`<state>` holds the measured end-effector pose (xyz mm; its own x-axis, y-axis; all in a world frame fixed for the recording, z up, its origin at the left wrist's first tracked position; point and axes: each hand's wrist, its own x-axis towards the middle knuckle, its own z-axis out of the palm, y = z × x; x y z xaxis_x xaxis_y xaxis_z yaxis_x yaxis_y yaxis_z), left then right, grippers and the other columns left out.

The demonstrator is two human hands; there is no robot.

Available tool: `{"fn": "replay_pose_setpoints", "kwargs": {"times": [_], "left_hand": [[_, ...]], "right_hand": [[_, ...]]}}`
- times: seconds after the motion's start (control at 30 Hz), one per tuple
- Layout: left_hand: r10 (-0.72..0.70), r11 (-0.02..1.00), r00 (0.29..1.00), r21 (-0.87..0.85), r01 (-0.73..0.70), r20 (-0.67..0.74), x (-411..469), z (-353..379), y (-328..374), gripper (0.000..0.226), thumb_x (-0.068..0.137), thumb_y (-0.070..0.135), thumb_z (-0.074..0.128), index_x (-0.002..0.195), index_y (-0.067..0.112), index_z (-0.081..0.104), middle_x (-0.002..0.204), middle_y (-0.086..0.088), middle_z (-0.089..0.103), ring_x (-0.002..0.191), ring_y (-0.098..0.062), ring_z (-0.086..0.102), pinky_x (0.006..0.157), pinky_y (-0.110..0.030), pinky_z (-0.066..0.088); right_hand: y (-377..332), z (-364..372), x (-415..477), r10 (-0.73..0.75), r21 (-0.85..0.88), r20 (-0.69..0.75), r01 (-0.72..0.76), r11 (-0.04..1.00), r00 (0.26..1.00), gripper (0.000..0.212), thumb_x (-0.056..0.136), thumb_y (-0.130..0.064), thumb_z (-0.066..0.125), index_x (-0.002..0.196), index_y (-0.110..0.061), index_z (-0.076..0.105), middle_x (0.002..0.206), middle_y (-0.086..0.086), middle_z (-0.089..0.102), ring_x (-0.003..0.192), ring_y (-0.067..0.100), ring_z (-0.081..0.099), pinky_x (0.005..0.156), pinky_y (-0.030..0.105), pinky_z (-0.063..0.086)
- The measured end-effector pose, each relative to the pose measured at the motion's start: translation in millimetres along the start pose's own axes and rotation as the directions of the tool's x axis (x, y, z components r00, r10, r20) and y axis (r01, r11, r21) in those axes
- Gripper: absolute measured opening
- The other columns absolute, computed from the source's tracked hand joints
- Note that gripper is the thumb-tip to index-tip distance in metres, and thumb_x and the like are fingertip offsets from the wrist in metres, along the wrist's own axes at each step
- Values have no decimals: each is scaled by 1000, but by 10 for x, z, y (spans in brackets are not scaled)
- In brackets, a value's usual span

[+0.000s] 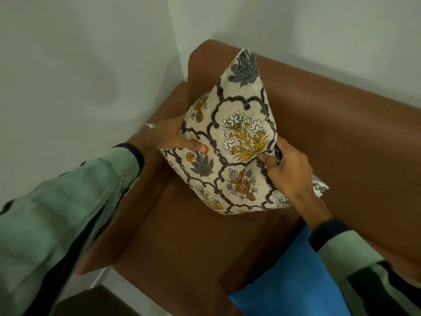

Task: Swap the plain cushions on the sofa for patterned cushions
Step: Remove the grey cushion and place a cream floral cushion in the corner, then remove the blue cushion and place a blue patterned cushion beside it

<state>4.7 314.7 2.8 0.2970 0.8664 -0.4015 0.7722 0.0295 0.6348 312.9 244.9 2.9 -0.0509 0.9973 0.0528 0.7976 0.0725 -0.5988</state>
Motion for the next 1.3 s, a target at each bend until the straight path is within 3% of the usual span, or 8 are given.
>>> {"fn": "replay_pose_setpoints", "kwargs": {"times": [0.13,0.27,0.57,0.77,0.93,1.07,1.23,1.3], "left_hand": [[-65,996,998,65,65,2,135,165,-107,116,50,85,71,147,46,21,151,12,45,136,-19,45,119,-45,26],[-104,961,973,230,152,-208,174,348,-163,122,52,88,65,151,36,15,157,-5,36,142,-31,34,117,-59,21],[255,902,695,425,80,-672,-383,1141,-80,85,88,63,51,152,15,24,160,-17,25,147,-31,23,118,-57,18],[446,806,786,573,-145,-428,-819,2167,263,76,88,43,59,151,16,27,159,-19,27,146,-33,25,116,-59,20],[403,751,915,577,-322,-15,-1325,3117,512,84,77,34,67,152,21,31,159,-18,29,146,-34,28,113,-60,28],[339,722,923,579,-379,182,-1805,3816,590,103,62,31,76,152,25,28,155,-17,36,140,-36,40,107,-60,38],[176,754,981,629,-188,82,-2118,4669,627,120,66,51,78,155,22,3,157,-20,29,140,-41,39,103,-61,42],[108,761,994,645,-67,-25,-2067,4893,685,102,80,56,57,155,21,-2,154,-22,32,137,-46,41,97,-67,43]], "right_hand": [[170,185,87,57,-61,41,-54,997,998,24,92,-29,63,111,-14,58,103,8,71,94,32,65,75,37,45],[243,285,140,146,-230,69,-127,965,987,54,94,-43,55,138,-15,42,120,14,60,114,36,53,93,49,40],[559,128,-434,26,-254,-118,-55,966,993,70,96,-57,42,151,-18,26,153,14,37,141,27,32,111,49,23],[1341,-184,-1314,68,-300,-122,-102,949,990,54,95,-30,55,143,-10,39,138,18,49,128,34,45,101,51,36],[2201,-599,-2214,241,-501,387,-17,865,890,83,71,-15,63,149,-16,33,146,15,42,127,35,42,96,41,36],[2900,-982,-2926,332,-626,556,121,770,762,92,78,-10,52,156,-26,5,164,10,10,149,26,19,110,37,29],[3520,-1112,-3544,228,-592,543,175,787,808,116,55,-26,91,151,-20,26,151,24,41,134,41,47,94,53,49],[3656,-962,-3667,227,-618,516,175,767,826,119,49,-32,93,149,-14,30,148,28,43,133,43,48,97,57,46]]}}
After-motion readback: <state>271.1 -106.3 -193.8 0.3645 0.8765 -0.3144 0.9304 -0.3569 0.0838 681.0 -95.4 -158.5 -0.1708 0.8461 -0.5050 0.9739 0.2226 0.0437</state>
